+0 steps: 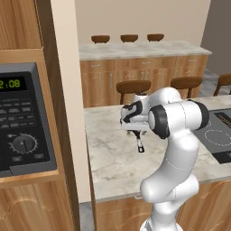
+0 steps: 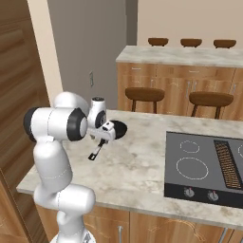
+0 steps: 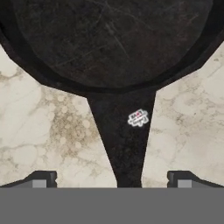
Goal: Place both pans onto different burners. Then place the lemon and the shrimp on different pans.
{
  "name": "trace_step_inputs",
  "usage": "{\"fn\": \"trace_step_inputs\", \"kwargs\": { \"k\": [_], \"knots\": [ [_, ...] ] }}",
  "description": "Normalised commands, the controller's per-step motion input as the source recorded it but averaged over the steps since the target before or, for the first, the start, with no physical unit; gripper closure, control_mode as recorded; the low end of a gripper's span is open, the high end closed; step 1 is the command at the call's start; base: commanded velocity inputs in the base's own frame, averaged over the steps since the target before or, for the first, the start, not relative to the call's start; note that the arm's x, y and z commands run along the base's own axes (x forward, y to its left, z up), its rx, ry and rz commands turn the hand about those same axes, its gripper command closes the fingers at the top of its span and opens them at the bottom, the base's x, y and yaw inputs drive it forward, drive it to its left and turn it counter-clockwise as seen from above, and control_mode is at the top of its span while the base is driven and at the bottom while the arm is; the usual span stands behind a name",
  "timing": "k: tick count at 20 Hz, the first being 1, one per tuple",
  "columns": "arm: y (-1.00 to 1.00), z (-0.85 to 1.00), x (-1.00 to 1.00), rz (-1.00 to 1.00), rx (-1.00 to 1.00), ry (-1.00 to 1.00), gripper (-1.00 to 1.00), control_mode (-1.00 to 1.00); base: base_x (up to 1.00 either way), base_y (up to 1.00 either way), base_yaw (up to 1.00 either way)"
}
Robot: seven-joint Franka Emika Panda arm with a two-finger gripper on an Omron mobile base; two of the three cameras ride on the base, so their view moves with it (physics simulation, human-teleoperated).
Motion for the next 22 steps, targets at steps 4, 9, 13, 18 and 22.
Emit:
{"fn": "trace_step_inputs", "kwargs": {
  "k": [4, 9, 13, 18, 22],
  "knots": [
    [0.00, -0.12, -0.11, 0.00, 0.02, 0.00, -1.00, -1.00, 0.00, 0.00, 0.00],
    [0.00, -0.06, -0.21, 0.00, 0.00, 0.00, -1.00, -1.00, 0.00, 0.00, 0.00],
    [0.00, -0.10, -0.19, 0.00, 0.00, 0.00, -1.00, -1.00, 0.00, 0.00, 0.00],
    [0.00, -0.25, 0.00, 0.00, 0.00, 0.00, -1.00, -1.00, 0.00, 0.00, 0.00],
    [0.00, -0.23, 0.00, 0.00, 0.00, 0.00, 1.00, -1.00, 0.00, 0.00, 0.00]
  ]
}}
